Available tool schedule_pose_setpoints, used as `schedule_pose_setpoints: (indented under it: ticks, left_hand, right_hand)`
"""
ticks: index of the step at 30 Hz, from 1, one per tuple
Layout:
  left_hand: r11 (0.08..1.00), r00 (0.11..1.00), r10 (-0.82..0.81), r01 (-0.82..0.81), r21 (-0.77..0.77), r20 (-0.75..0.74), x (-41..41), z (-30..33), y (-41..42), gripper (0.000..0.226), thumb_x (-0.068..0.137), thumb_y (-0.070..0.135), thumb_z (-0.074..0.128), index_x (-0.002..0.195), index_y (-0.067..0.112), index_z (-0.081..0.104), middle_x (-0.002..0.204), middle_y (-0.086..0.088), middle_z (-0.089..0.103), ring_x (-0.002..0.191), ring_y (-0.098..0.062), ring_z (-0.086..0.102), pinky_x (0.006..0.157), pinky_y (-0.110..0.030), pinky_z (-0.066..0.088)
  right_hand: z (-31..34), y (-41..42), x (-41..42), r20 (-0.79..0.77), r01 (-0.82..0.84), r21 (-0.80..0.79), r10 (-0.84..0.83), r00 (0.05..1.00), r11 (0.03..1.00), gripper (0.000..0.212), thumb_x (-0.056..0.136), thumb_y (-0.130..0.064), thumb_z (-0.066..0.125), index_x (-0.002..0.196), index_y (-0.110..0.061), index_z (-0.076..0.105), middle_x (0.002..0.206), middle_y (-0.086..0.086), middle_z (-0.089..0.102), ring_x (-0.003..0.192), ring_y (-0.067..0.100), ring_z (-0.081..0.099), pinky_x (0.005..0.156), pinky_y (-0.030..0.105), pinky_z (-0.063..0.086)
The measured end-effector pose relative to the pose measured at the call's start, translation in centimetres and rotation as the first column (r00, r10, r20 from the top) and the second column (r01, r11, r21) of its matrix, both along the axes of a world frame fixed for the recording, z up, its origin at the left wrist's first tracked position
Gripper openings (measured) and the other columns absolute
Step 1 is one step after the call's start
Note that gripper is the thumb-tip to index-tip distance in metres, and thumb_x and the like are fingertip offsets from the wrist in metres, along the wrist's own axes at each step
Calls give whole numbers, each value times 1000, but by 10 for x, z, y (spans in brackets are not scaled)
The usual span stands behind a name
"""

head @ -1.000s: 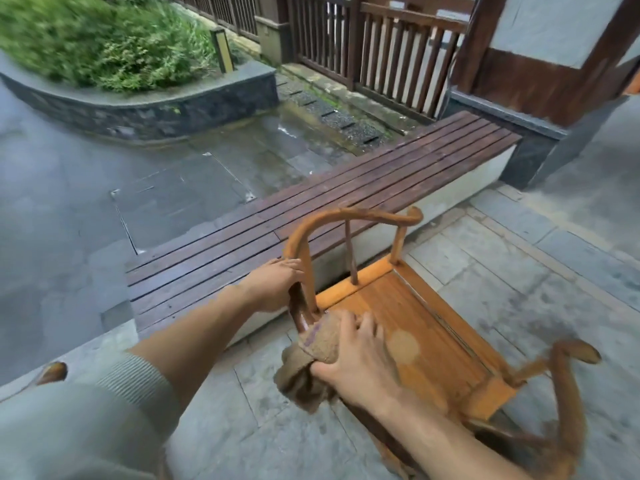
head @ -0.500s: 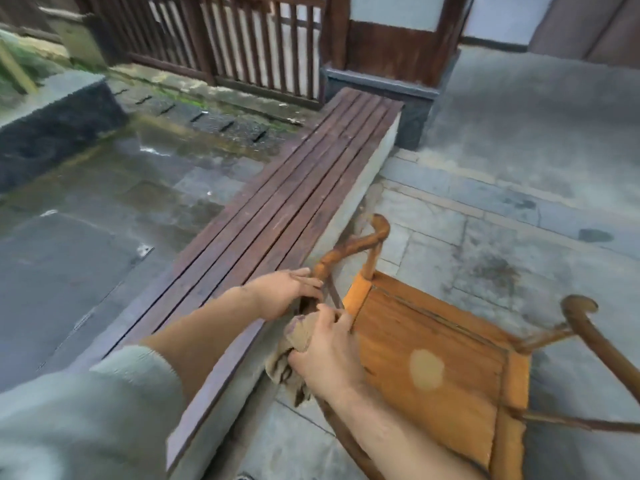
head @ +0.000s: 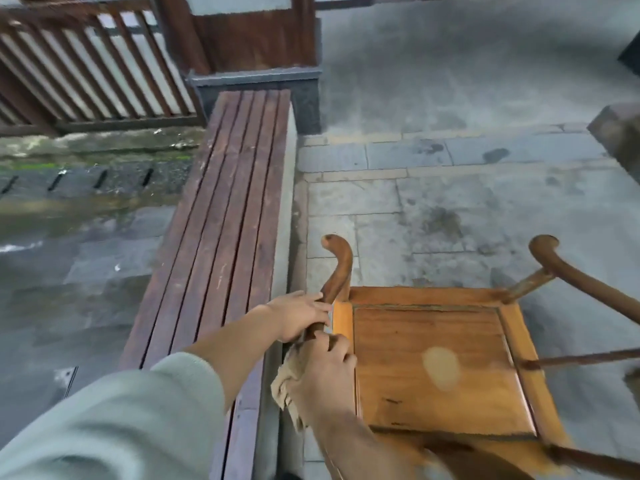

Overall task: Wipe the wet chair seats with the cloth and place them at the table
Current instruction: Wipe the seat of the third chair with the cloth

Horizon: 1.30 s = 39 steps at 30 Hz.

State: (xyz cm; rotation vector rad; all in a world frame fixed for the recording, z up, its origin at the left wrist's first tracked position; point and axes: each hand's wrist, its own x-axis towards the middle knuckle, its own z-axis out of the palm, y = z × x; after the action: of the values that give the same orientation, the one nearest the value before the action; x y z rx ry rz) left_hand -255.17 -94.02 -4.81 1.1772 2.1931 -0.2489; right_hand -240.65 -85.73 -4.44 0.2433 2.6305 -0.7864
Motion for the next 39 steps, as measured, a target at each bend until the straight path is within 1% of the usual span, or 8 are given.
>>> schedule_pose_setpoints:
  ticks: [8,12,17,24,28,32,36,39]
  left_hand:
    - [965,964,-256,259,-37,67,-140,-52,55,82,83,-15,52,149,32,38,165,5,14,152,-19,2,121,-53,12]
    - [907,905,-417,420,-37,81,-233,-95,97,67,84,2,59,141,34,44,147,2,42,138,-21,33,113,-48,27]
    - [987,882,44,34,-156,469,-306,-135,110,59,71,2,74,123,24,59,115,-1,59,106,-28,59,84,-41,53]
    - [840,412,488,-460,-287,769,-341,-149,70,56,77,-21,56,124,10,61,116,-11,69,107,-21,67,83,-31,57]
    - [854,596,502,-457,-250,626,-366,-157,82,31,88,-11,37,91,3,65,80,-13,62,73,-23,59,65,-35,52]
    - [907,711,422,-330,-263,562,-408,-199,135,37,87,-9,31,86,4,65,68,-9,57,60,-20,51,54,-28,40]
    - [955,759,293,-205,-213,582,-435,-230,199,25,93,-3,47,82,16,61,70,-3,57,56,-13,50,51,-24,36]
    - [992,772,97,-24,-125,628,-441,-233,238,15,91,6,57,88,17,66,81,-1,66,72,-16,60,65,-29,50]
  right_hand:
    - [-49,-8,-95,157,339,-1,-334,929,941,87,84,-50,70,149,-18,21,150,16,22,132,37,33,114,45,30]
    - [-77,5,-168,154,588,-20,-579,801,808,79,81,-37,71,143,-15,28,147,14,30,132,34,33,109,42,31]
    - [-107,50,-241,164,667,-81,-650,742,741,82,77,-26,79,146,-9,39,140,13,38,126,38,41,110,45,35]
    - [-142,100,-327,142,335,-173,-313,939,926,92,75,-32,86,153,-20,38,146,7,36,129,32,38,111,39,37]
    - [-159,89,-359,88,373,-230,-362,928,899,80,75,-36,86,144,-22,47,139,4,41,124,29,41,108,37,39]
    - [-183,92,-388,229,731,-294,-698,679,615,60,77,-29,83,129,-23,53,125,5,50,112,29,55,97,36,46]
    - [-193,127,-400,323,948,-305,-927,192,90,52,66,-15,84,110,-24,58,113,5,60,96,18,61,68,13,47]
    - [-191,153,-396,386,916,-330,-918,-88,-226,60,69,-2,83,117,-20,53,111,8,64,91,17,66,72,22,58]
